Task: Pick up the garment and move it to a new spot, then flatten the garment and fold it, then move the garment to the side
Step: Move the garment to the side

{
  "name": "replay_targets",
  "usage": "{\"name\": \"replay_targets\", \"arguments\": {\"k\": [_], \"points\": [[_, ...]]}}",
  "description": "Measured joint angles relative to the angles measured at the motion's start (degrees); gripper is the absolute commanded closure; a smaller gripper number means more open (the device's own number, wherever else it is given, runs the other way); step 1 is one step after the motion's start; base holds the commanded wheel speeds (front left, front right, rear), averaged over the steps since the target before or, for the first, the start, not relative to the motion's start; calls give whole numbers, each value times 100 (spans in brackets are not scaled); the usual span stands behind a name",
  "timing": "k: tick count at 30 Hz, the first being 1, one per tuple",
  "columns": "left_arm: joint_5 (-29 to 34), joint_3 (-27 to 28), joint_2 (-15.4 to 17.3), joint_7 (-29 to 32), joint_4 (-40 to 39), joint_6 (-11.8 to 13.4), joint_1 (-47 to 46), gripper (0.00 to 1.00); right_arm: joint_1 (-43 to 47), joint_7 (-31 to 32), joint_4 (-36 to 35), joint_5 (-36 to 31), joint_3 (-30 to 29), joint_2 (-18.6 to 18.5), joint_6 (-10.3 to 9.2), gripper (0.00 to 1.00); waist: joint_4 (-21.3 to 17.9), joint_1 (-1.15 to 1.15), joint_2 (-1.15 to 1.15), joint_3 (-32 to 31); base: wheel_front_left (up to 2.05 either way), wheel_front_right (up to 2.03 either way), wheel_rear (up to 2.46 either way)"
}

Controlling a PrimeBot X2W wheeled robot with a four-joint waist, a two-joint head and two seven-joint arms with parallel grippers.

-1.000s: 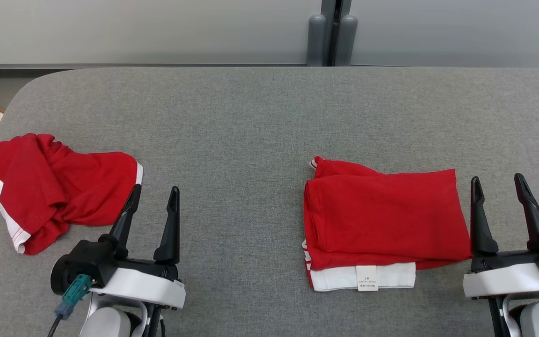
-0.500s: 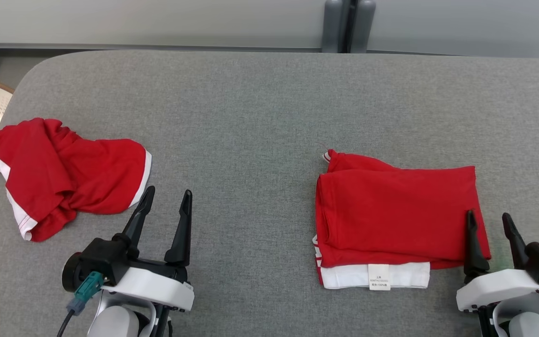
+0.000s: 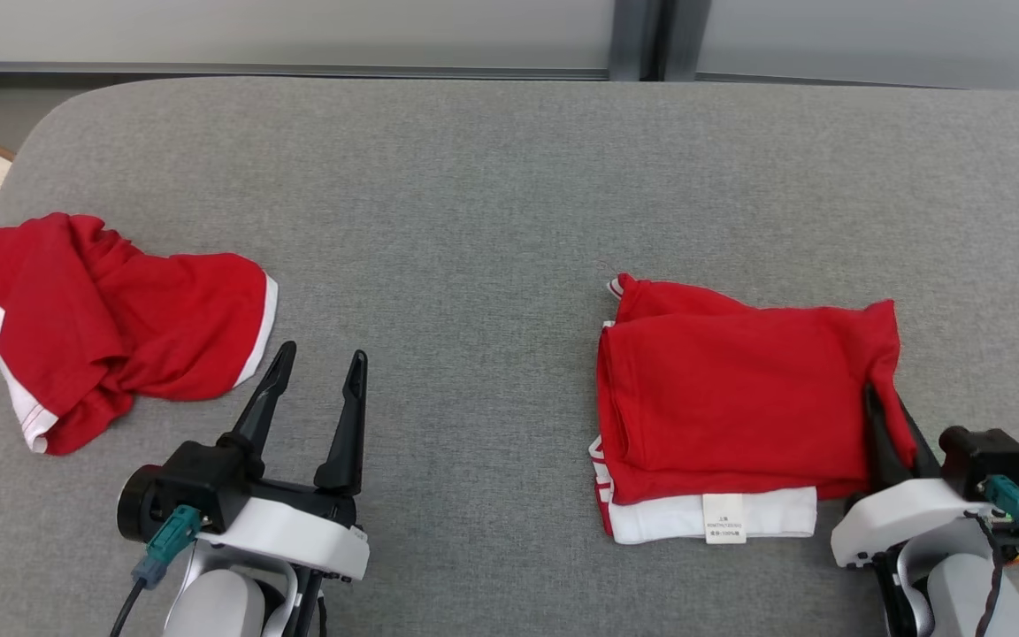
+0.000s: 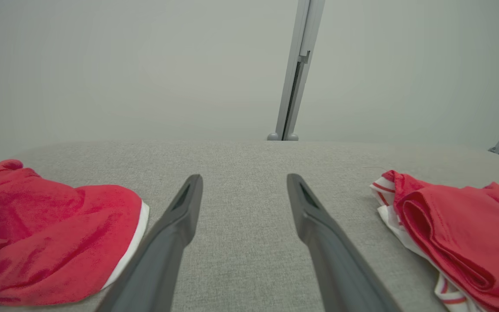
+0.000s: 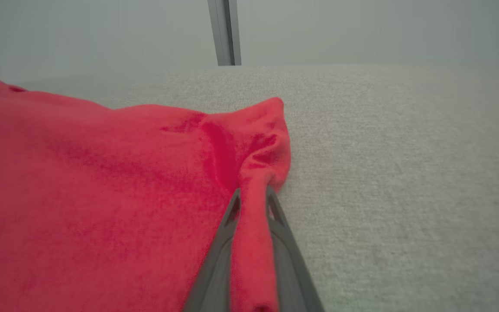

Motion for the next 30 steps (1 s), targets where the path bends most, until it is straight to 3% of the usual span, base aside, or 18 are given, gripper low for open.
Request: {"name": "replay_targets", "arguments": {"k": [7,10,14,22,30], "points": [[163,-165,1,0,-279,-52,-219,0,-455,-24,-368,-676,249,-470,1,100,-387,0,0,126,0,0,0],[250,-307,-2,0,-474,-90,-450,0,-715,-29,-560,-870,403,-958,1,100,-641,0,0,296,0,0,0],[494,-517,18,0,-675,-102,-716,0,-976,-25,-566,-857,544,-1427,5,100,-878,0,0,574,0,0,0],[424,-957,221,0,-1087,-137,-1200,0,-1554,5,-99,-467,235,-2320,5,100,-1280,0,0,1282,0,0,0],[212,-1268,512,0,-1503,-137,-1472,0,-2039,9,274,-443,-140,-2684,5,100,-1448,0,0,1821,0,0,0]]}}
